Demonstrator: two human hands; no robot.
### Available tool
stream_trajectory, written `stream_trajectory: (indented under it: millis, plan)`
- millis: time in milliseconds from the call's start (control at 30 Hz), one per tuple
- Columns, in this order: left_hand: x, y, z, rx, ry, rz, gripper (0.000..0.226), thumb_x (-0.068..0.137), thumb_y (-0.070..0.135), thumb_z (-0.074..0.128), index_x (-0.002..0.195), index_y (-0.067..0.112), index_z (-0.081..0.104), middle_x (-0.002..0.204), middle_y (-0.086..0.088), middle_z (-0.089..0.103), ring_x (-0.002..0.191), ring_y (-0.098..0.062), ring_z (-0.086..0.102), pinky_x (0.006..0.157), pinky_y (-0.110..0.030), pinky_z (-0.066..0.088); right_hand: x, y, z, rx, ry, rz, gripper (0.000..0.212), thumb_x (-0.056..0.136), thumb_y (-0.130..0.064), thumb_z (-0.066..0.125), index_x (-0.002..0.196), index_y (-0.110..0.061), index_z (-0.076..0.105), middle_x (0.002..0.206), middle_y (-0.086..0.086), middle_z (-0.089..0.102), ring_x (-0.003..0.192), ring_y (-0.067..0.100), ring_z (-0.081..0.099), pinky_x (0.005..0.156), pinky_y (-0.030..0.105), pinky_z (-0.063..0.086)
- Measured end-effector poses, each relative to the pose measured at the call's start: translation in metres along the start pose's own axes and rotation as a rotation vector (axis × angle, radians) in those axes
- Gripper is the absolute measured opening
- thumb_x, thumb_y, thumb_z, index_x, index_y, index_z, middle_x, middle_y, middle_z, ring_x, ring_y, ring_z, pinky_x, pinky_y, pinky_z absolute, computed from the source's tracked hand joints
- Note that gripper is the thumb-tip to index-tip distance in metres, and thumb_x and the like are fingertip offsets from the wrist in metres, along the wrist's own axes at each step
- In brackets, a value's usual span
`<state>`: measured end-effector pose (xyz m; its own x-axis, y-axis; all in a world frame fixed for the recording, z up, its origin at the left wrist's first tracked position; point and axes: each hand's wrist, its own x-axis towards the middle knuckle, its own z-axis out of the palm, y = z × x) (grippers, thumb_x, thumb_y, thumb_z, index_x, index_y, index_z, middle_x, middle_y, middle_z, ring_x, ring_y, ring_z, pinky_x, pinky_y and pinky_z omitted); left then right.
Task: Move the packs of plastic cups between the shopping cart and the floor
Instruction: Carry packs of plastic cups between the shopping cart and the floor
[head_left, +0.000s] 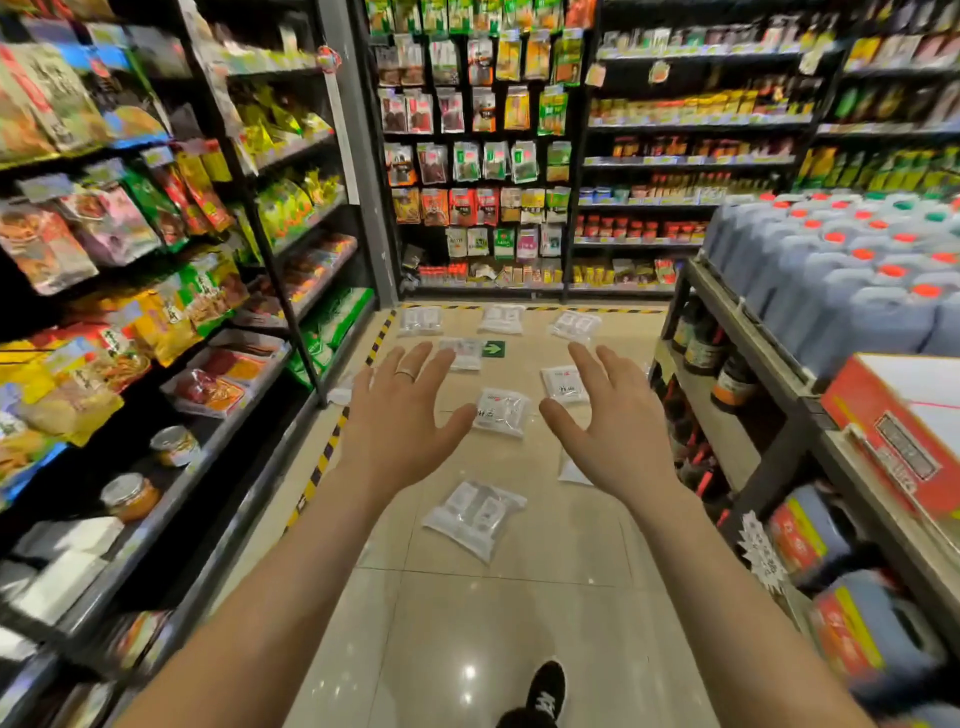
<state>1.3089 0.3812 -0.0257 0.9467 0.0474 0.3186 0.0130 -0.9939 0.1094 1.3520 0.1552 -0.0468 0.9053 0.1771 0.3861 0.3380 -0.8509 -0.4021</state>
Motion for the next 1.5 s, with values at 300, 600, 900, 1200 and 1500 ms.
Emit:
stream_trajectory:
  millis: [300,600,900,1200,1500]
  plan:
    - [0.196,-0.005,0.111,-0.003,-0.122,0.021,0.079,0.083,0.071,0.022,0.151,0.031,0.031,0.159,-0.001,0.029,0.147,-0.026,0.022,0.116,-0.051,0.02,0.178,0.085,0.099,0.047,-0.094,0.092,0.072,0.09,-0.065,0.038,0.153,-0.033,0.024,0.159,0.006,0.026,0.146,0.029,0.018,0.117,0.044,0.015]
    - [0.325,-0.009,0.212,-0.006,-0.264,0.042,0.087,0.079,0.072,0.013,0.152,0.028,0.03,0.159,-0.002,0.029,0.147,-0.027,0.023,0.115,-0.049,0.019,0.286,0.15,0.182,0.048,-0.23,0.166,0.07,0.092,-0.061,0.044,0.153,-0.034,0.025,0.16,0.006,0.024,0.147,0.029,0.018,0.118,0.044,0.016]
    - [0.391,-0.061,0.336,-0.076,-0.387,0.077,0.085,0.08,0.072,0.018,0.151,0.027,0.034,0.157,-0.004,0.034,0.145,-0.029,0.027,0.114,-0.052,0.024,0.321,0.182,0.307,0.072,-0.338,0.305,0.07,0.092,-0.063,0.043,0.153,-0.034,0.024,0.16,0.007,0.023,0.148,0.029,0.015,0.117,0.044,0.014]
    - [0.449,-0.173,0.506,-0.163,-0.641,0.152,0.085,0.08,0.074,0.02,0.15,0.028,0.037,0.156,-0.003,0.036,0.144,-0.027,0.03,0.114,-0.049,0.022,0.344,0.186,0.478,0.035,-0.406,0.582,0.075,0.087,-0.067,0.038,0.151,-0.027,0.033,0.154,0.014,0.035,0.142,0.036,0.029,0.113,0.05,0.027]
    - [0.442,-0.261,0.734,-0.137,-0.83,0.15,0.084,0.081,0.072,0.024,0.151,0.028,0.034,0.153,-0.013,0.038,0.141,-0.03,0.034,0.114,-0.05,0.028,0.298,0.238,0.697,0.159,-0.535,0.855,0.074,0.089,-0.06,0.042,0.154,-0.031,0.022,0.16,0.009,0.023,0.147,0.029,0.02,0.117,0.046,0.021]
